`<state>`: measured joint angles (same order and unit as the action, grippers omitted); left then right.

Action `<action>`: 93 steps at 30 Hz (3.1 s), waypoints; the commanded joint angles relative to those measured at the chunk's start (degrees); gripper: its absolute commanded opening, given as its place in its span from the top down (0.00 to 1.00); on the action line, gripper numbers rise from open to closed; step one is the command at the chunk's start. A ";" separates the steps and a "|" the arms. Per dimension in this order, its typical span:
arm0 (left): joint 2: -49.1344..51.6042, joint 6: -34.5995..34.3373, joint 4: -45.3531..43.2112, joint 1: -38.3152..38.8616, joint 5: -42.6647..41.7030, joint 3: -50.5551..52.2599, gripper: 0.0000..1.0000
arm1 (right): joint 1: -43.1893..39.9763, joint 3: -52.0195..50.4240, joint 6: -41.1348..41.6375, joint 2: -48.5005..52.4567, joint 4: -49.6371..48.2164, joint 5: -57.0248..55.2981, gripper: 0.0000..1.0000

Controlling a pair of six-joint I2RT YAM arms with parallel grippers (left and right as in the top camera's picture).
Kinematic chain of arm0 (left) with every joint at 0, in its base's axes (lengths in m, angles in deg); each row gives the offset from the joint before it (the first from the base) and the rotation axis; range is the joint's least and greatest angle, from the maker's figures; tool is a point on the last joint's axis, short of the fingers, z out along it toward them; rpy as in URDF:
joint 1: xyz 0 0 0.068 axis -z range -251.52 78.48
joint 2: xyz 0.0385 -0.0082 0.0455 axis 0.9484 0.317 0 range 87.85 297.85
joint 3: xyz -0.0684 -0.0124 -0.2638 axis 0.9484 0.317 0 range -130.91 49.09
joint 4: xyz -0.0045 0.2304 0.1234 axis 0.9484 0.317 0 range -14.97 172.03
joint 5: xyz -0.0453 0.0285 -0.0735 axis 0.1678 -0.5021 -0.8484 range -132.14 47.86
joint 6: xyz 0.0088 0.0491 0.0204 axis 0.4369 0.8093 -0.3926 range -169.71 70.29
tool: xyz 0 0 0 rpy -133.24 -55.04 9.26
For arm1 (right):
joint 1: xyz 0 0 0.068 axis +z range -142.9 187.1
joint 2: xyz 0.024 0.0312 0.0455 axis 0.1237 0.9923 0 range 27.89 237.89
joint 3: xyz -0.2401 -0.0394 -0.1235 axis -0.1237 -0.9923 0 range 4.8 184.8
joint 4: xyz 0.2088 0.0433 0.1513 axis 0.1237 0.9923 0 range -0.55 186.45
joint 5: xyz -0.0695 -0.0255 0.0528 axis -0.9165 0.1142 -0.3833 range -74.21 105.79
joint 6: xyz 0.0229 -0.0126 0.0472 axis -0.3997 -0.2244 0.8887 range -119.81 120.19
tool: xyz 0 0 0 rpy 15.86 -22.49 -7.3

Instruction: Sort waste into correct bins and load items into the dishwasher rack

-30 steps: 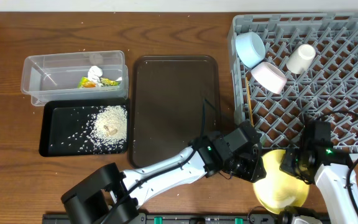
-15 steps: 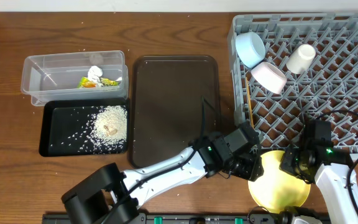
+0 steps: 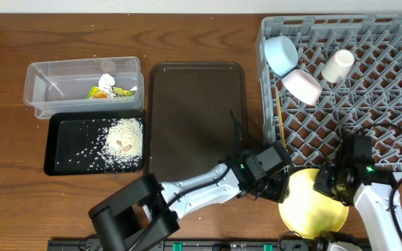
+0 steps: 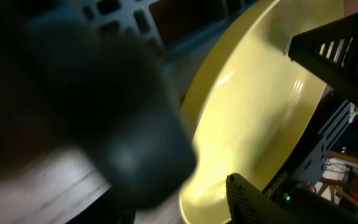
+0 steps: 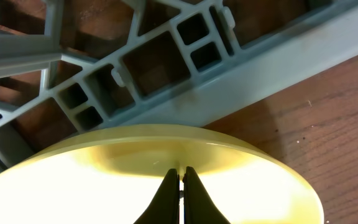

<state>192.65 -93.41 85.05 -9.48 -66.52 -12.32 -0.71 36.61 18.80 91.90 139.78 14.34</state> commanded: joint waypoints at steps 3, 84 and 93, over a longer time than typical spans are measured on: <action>2.82 -0.20 -1.73 0.15 -0.90 0.11 0.51 | -0.20 1.05 -0.68 -0.04 0.22 0.28 0.97; 8.31 5.31 -1.14 4.66 9.29 0.00 0.87 | -0.04 1.16 -0.24 -0.04 0.28 13.57 0.97; 8.13 5.31 -0.76 4.63 9.25 0.00 0.94 | -0.04 1.20 -0.46 -0.72 3.30 17.94 0.95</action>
<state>197.21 -87.14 82.01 -5.48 -55.87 -14.02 -0.71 36.70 18.80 91.90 142.71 29.97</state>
